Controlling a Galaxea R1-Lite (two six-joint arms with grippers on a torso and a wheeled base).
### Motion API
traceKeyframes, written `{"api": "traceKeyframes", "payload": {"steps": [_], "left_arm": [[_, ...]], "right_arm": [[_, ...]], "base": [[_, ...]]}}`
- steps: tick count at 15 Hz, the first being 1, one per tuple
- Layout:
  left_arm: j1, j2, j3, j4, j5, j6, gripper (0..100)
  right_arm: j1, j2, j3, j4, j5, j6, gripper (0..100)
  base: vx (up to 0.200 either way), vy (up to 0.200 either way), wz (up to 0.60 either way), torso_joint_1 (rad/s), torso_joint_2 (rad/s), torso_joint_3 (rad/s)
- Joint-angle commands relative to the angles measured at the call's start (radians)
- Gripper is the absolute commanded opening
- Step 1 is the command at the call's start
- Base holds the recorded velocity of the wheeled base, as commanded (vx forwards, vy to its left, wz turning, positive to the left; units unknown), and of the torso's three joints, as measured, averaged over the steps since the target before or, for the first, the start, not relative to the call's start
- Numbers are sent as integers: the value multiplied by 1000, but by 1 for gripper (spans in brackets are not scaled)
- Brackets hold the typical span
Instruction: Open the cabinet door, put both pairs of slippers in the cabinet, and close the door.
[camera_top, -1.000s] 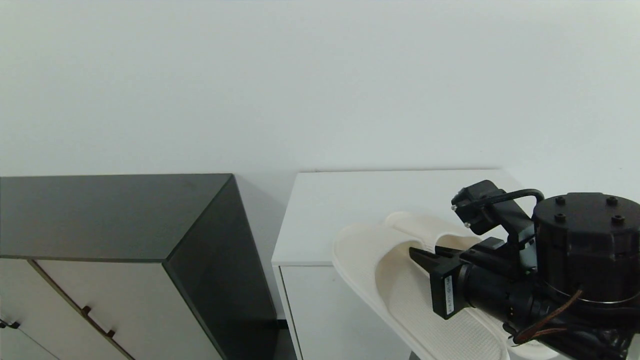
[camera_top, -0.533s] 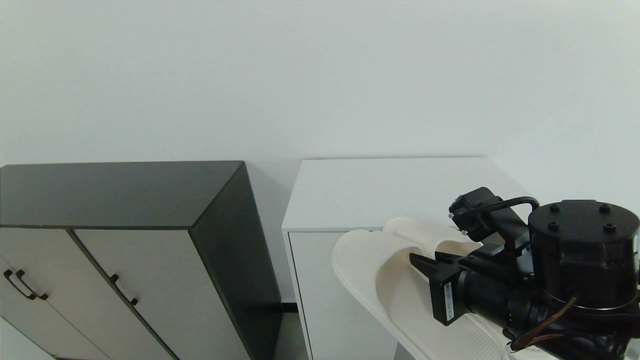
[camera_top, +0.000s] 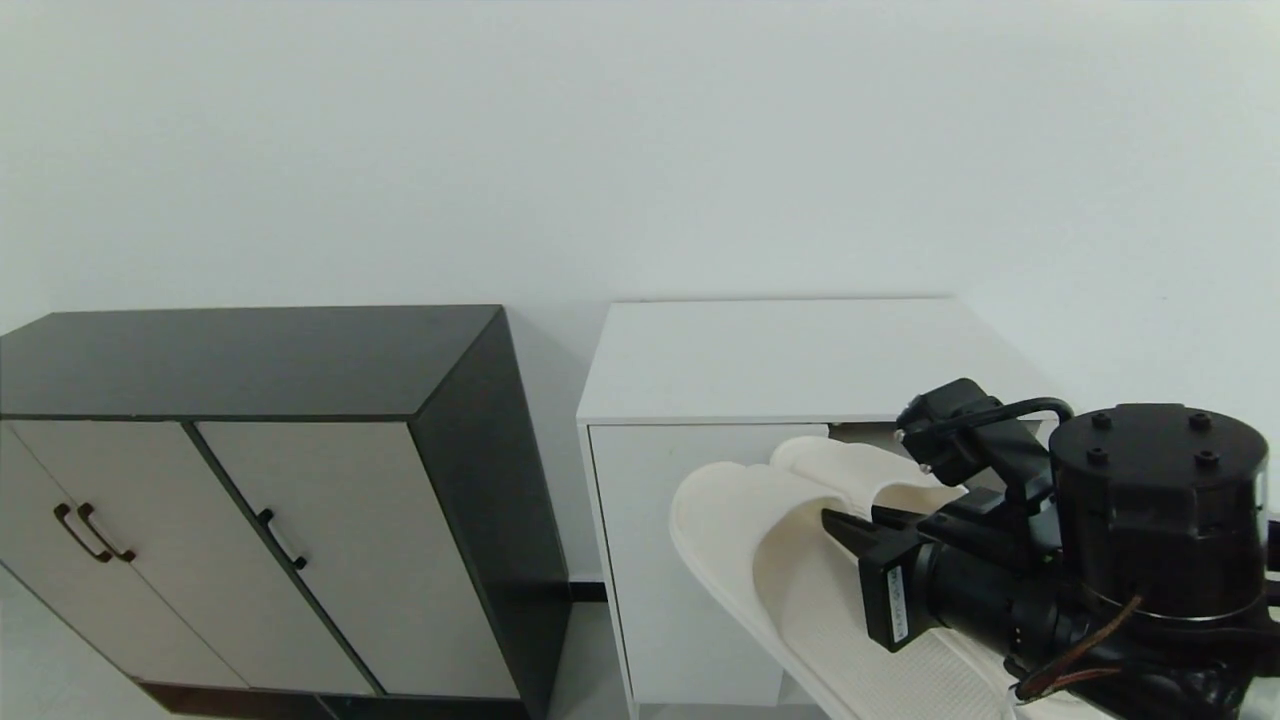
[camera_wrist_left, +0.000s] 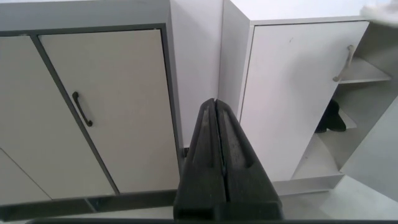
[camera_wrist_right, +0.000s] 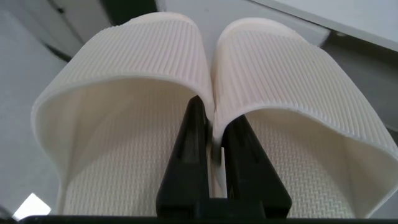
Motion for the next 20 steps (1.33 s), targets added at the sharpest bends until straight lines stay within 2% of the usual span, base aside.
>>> {"api": "traceKeyframes", "payload": {"steps": [1, 5, 20], "left_arm": [[0, 0, 0, 0, 0, 0, 0], [0, 0, 0, 0, 0, 0, 0], [0, 0, 0, 0, -1, 1, 0]], "right_arm": [[3, 7, 2, 0, 1, 0, 0], [3, 13, 7, 0, 1, 0, 0], [1, 19, 10, -2, 3, 2, 0]], "base": [[0, 0, 0, 0, 0, 0], [0, 0, 0, 0, 0, 0], [0, -200, 0, 3, 2, 3]]}}
